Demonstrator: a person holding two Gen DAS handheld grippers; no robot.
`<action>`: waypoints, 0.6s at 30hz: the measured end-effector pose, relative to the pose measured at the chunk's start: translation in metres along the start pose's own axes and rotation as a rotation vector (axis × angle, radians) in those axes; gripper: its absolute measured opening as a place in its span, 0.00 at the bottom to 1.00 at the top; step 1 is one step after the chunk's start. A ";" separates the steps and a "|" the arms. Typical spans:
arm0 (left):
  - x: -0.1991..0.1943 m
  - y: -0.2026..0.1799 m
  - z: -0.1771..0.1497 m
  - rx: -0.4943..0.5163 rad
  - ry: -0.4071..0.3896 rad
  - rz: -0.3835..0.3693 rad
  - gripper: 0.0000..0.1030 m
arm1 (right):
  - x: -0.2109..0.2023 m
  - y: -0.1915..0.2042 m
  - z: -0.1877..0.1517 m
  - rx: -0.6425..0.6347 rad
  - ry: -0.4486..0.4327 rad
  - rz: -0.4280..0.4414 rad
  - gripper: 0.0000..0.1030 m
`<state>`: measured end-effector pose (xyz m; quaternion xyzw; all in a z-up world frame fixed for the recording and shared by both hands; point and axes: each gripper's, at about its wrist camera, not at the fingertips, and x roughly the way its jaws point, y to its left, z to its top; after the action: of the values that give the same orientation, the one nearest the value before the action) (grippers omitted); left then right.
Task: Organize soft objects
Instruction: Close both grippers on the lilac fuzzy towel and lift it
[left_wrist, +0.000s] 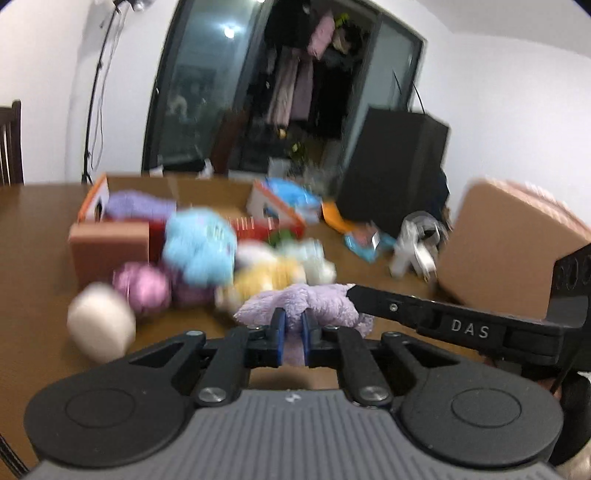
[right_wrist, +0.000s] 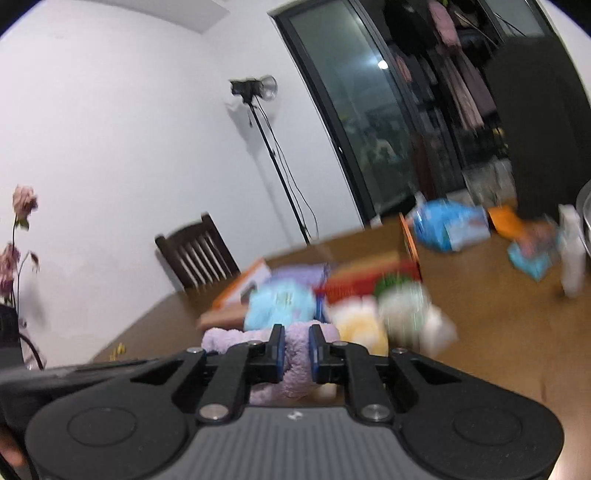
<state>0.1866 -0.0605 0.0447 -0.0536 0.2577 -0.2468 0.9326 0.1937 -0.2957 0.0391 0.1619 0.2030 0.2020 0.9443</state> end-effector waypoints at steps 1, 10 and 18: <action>-0.004 -0.001 -0.014 0.008 0.019 -0.006 0.12 | -0.004 0.003 -0.013 -0.006 0.018 -0.005 0.13; -0.033 0.030 -0.052 -0.191 0.036 -0.049 0.47 | -0.036 0.012 -0.064 0.009 0.098 -0.070 0.35; 0.005 0.027 -0.042 -0.250 0.118 0.015 0.42 | -0.016 0.007 -0.052 0.000 0.101 -0.122 0.35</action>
<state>0.1805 -0.0380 0.0004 -0.1530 0.3412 -0.2086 0.9037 0.1552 -0.2852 0.0020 0.1389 0.2599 0.1519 0.9434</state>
